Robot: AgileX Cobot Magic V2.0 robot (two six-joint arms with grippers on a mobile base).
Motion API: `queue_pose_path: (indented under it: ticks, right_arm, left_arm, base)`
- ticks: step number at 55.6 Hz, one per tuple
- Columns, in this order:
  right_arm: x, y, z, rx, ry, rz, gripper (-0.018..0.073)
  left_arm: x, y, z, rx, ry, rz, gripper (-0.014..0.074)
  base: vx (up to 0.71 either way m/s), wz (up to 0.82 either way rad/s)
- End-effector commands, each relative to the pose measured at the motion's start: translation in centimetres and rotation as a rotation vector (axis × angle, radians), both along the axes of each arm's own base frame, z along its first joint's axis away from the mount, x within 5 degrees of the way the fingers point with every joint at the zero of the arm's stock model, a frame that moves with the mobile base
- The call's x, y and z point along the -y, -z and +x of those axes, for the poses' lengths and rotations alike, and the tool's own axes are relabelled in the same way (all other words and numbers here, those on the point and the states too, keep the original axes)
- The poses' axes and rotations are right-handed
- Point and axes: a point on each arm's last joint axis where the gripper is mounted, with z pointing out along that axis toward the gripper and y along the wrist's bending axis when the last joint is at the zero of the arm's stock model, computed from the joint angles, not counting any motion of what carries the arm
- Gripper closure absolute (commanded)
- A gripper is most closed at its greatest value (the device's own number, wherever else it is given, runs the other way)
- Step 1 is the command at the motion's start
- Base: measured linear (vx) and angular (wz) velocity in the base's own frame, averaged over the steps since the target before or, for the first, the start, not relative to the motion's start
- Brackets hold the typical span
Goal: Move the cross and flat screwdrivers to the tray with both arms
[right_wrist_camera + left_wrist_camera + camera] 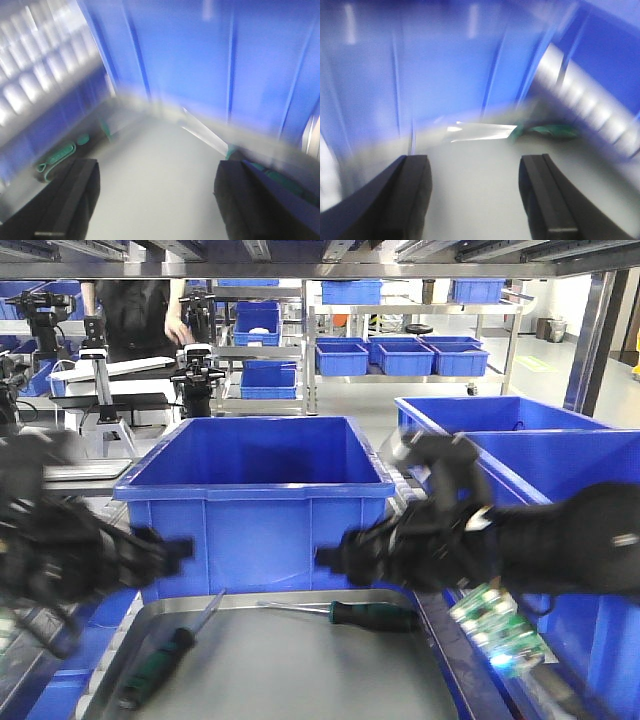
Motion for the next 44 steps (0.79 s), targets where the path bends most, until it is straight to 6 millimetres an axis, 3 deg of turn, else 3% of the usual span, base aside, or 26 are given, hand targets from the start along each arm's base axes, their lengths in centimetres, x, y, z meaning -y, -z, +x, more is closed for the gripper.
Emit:
queue_pose_path:
  ticks: [1,10,32,37,44]
  right_arm:
    - [1.0,-3.7,-1.1,0.139,0.040,0.071,0.0000]
    - [1.2,-4.3,-1.6,0.156,0.040,0.079,0.0001]
    - [1.2,-4.2,-1.5,0.151,0.037,0.077,0.0001]
    - [1.2,-4.2,-1.6,0.150,0.037,0.077,0.0001]
    - [1.2,-4.2,-1.6,0.150,0.037,0.077,0.0001]
  left_arm:
    - [-0.8,-3.7,-1.9,0.154,-0.014,-0.070,0.0082]
    - [-1.3,-4.9,-3.2,0.200,-0.015,-0.089,0.0082]
    - [-1.8,-4.6,-3.7,0.240,-0.020,-0.033,0.0083]
    - [-3.0,-3.2,-5.4,0.286,-0.046,-0.008,0.0114]
    - [-6.1,0.6,-8.2,0.324,-0.162,-0.017,0.0243]
  base:
    - [0.00,0.00]
    - [0.00,0.00]
    - [0.00,0.00]
    - [0.00,0.00]
    - [0.00,0.00]
